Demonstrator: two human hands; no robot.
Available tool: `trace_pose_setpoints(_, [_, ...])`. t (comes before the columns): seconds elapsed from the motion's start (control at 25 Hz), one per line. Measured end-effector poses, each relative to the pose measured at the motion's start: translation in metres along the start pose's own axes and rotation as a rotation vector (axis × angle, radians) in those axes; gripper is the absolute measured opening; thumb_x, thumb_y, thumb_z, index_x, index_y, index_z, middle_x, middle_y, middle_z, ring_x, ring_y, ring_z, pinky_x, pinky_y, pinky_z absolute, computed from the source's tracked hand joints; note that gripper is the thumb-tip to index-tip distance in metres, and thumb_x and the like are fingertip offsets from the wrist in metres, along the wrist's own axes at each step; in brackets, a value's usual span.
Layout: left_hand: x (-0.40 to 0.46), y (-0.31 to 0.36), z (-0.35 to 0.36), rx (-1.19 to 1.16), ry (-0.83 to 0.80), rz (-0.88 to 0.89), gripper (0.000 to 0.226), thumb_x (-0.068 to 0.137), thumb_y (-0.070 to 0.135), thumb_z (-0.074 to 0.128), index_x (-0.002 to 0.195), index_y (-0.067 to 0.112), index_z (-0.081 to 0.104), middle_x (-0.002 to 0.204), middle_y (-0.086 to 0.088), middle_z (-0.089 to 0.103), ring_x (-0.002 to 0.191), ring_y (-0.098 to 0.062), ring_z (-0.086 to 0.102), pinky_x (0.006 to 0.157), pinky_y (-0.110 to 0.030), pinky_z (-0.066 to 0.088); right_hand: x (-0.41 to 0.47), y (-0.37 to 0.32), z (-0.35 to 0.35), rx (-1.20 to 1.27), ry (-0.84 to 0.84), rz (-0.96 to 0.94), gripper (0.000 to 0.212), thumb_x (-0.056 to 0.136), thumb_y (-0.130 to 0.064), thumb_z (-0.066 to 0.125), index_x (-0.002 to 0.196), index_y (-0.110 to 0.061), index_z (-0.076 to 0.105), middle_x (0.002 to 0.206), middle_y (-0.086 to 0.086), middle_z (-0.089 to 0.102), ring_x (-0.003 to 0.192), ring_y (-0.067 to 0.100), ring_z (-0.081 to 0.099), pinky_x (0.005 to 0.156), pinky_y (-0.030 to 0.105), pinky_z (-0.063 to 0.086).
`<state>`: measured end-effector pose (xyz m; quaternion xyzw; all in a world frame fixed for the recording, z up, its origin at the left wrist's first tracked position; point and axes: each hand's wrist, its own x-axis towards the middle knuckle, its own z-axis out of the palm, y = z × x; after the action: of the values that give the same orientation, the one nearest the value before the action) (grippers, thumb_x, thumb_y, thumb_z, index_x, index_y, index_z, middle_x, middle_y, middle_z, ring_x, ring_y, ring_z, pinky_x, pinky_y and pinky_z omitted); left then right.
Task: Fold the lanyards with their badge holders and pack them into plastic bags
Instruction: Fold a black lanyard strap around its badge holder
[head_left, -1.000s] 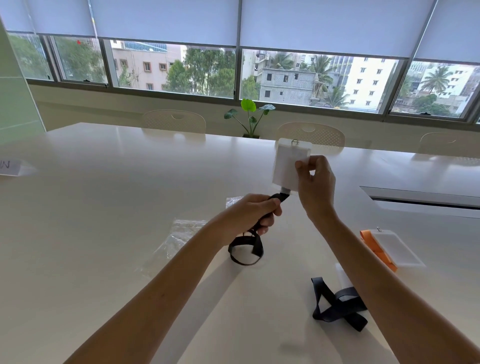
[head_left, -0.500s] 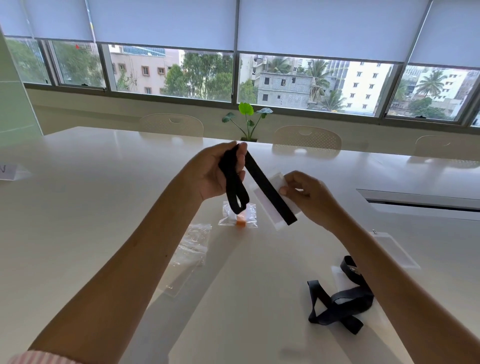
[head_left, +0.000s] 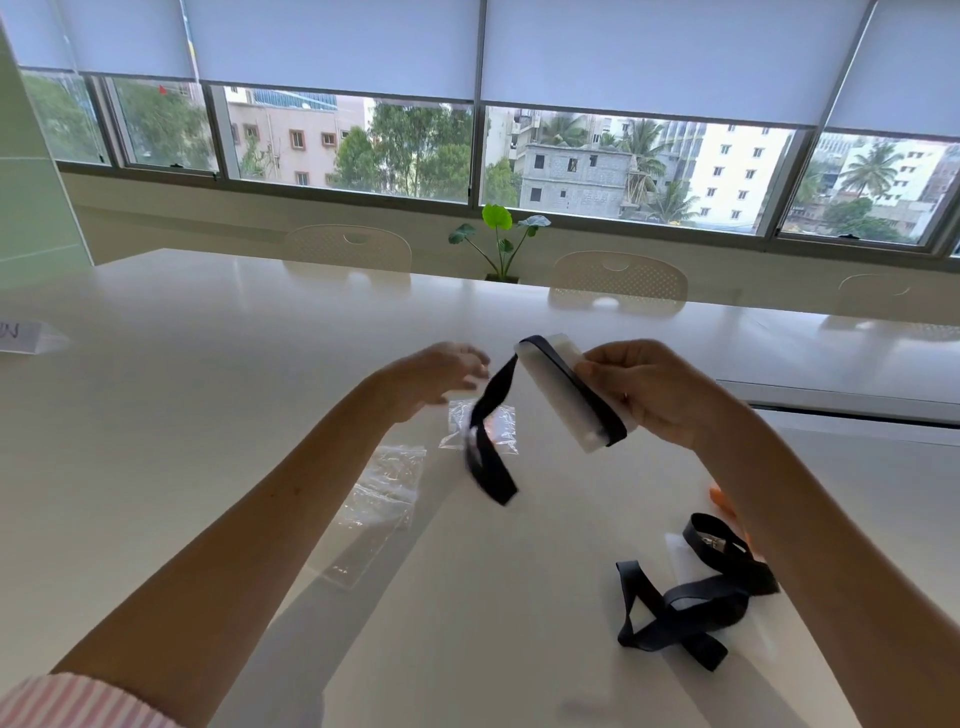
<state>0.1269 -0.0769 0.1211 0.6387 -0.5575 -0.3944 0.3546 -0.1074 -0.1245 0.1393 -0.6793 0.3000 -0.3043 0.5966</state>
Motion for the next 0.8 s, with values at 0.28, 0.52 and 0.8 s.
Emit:
trace_pose_setpoints(0.28, [-0.003, 0.009, 0.034, -0.096, -0.022, 0.565, 0.037, 0.09, 0.007, 0.06, 0.126, 0.007, 0.051, 0.123, -0.01, 0.062, 0.116, -0.021, 0.058, 0.1, -0.042, 0.047, 0.007, -0.027, 0.005, 0.018, 0.019, 0.081, 0.013, 0.085, -0.008, 0.057, 0.084, 0.003, 0.064, 0.061, 0.006, 0.069, 0.051, 0.011, 0.064, 0.045, 0.018, 0.05])
trace_pose_setpoints(0.52, [-0.006, 0.008, 0.057, -0.033, 0.151, 0.412, 0.022, 0.101, 0.019, 0.037, 0.089, 0.02, 0.055, 0.074, 0.007, 0.067, 0.059, 0.005, 0.056, 0.064, -0.018, 0.041, 0.012, -0.037, 0.009, 0.213, 0.132, 0.05, 0.014, 0.09, -0.002, 0.051, 0.084, 0.006, 0.061, 0.055, 0.007, 0.067, 0.047, 0.01, 0.064, 0.045, 0.017, 0.051])
trace_pose_setpoints(0.8, [-0.028, 0.0, 0.074, -0.371, -0.1, 0.248, 0.028, 0.103, 0.015, 0.03, 0.081, 0.011, 0.047, 0.065, -0.005, 0.052, 0.056, -0.012, 0.061, 0.069, -0.022, 0.05, 0.025, -0.026, 0.013, 0.315, 0.395, -0.07, 0.016, 0.093, -0.003, 0.052, 0.08, 0.004, 0.059, 0.056, 0.005, 0.068, 0.051, 0.011, 0.065, 0.05, 0.027, 0.057])
